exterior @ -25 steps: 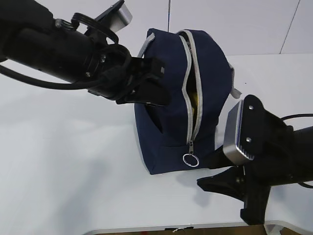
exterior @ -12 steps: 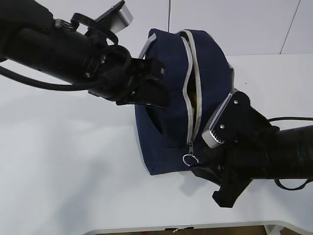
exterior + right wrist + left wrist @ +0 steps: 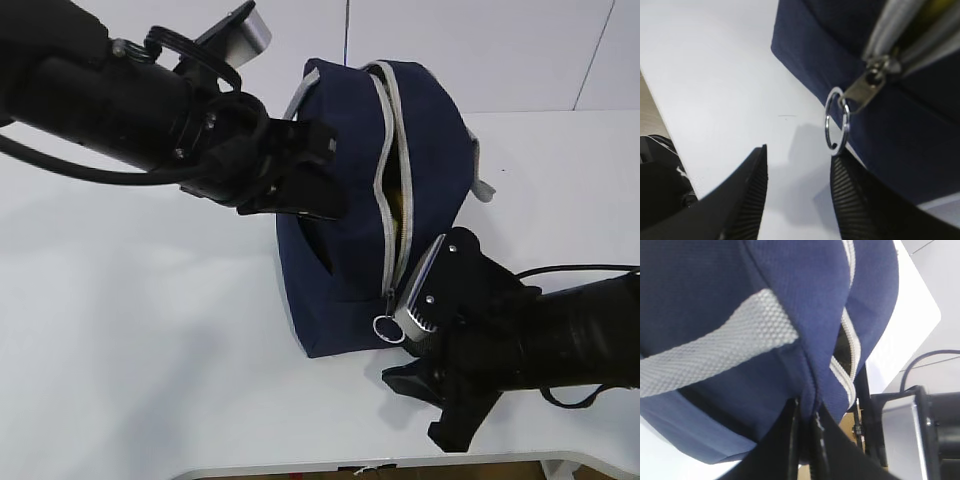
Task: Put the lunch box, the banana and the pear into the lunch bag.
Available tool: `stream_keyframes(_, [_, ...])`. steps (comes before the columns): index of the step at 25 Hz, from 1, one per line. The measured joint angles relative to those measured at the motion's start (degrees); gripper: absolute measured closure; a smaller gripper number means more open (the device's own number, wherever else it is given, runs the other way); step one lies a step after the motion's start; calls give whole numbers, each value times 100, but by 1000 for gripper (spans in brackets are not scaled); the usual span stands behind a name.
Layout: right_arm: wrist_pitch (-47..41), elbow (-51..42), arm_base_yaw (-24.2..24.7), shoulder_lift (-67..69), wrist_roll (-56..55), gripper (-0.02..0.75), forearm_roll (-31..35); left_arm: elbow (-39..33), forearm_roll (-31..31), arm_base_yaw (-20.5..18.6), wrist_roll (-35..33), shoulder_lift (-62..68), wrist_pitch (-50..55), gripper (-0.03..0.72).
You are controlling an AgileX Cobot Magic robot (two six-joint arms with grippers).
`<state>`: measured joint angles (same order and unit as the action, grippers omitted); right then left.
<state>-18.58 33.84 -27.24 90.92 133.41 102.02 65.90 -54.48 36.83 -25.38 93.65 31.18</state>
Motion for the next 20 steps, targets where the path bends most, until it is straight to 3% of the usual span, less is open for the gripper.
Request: stream_keyframes(20, [-1, 186, 0, 0, 76, 379, 20, 0, -13, 0, 0, 0, 54, 699])
